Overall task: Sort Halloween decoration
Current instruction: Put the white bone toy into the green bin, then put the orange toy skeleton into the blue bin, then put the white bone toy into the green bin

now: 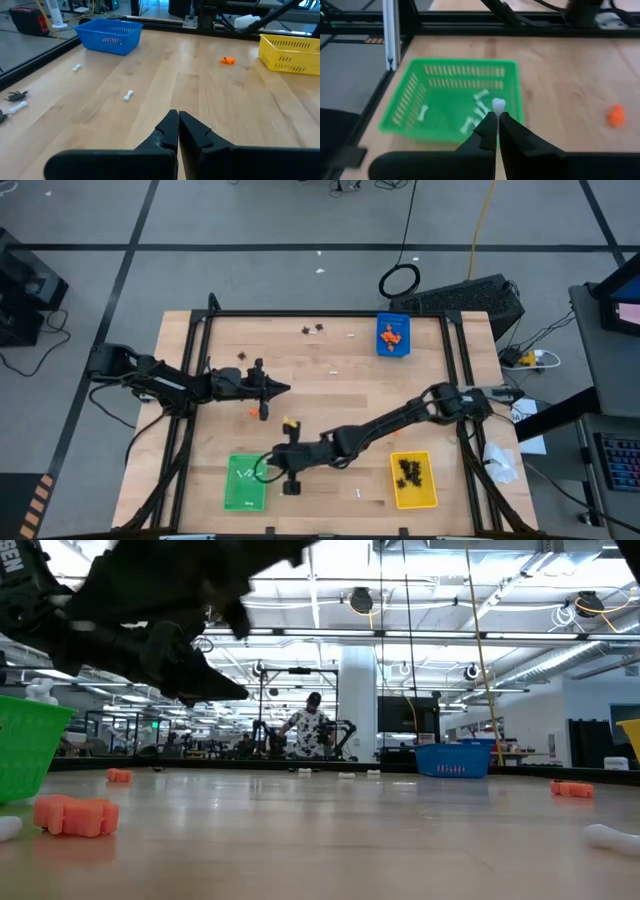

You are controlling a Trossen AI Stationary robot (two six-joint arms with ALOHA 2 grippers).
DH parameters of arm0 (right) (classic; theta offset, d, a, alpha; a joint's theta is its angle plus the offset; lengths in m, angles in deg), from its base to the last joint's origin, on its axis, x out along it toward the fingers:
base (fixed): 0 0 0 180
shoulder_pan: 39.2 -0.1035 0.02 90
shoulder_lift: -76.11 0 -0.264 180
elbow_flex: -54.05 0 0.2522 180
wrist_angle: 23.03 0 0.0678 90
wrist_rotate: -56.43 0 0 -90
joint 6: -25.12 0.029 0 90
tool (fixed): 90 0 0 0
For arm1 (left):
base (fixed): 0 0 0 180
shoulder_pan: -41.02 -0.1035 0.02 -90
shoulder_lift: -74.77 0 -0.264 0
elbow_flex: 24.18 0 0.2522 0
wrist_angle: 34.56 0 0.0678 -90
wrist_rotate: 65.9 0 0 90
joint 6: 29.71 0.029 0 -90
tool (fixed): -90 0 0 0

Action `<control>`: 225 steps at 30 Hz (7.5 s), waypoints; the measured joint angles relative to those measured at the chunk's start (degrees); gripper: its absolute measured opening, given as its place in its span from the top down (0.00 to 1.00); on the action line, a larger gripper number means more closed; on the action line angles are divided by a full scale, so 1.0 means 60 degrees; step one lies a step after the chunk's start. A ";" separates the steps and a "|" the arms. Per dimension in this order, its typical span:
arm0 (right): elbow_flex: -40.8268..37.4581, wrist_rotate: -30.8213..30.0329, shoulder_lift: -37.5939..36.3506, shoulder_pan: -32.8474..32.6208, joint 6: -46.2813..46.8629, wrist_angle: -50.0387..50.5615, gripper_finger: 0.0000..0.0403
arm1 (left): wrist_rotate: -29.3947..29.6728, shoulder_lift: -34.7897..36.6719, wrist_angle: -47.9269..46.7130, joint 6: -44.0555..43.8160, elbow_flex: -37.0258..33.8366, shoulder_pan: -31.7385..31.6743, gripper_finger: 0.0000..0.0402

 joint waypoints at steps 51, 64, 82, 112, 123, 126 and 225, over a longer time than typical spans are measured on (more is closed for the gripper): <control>0.0442 -0.3828 0.0005 -0.1096 0.3751 0.7017 1.00 | -0.0040 0.0000 -0.0258 0.0182 0.0014 -0.0018 0.98; -0.5352 -0.2324 -0.4306 -0.1573 0.8333 0.5725 1.00 | -0.0044 0.0000 -0.0365 0.0171 0.0011 -0.0018 0.98; -0.6792 -0.0509 -0.5450 -0.0940 1.2175 0.9427 0.66 | -0.0047 0.0000 -0.0389 -0.0073 0.0011 -0.0007 0.98; -0.7661 0.0663 -0.6394 0.0600 0.9005 0.8228 0.98 | -0.0047 0.0001 -0.0769 -0.0068 0.0013 -0.0007 0.98; -0.6953 -0.0672 -0.7419 0.3686 0.6607 0.9200 1.00 | -0.0047 0.0000 -0.0305 0.0037 0.0018 -0.0034 0.98; -0.6661 -0.0849 -0.7402 0.5209 0.5462 0.9154 1.00 | -0.0045 0.0000 -0.0117 0.0122 0.0022 -0.0121 0.98; -0.2116 0.1646 -0.2121 -0.2233 1.1883 0.7570 0.81 | -0.0554 0.0004 -0.0513 0.1009 0.0149 -0.0510 0.98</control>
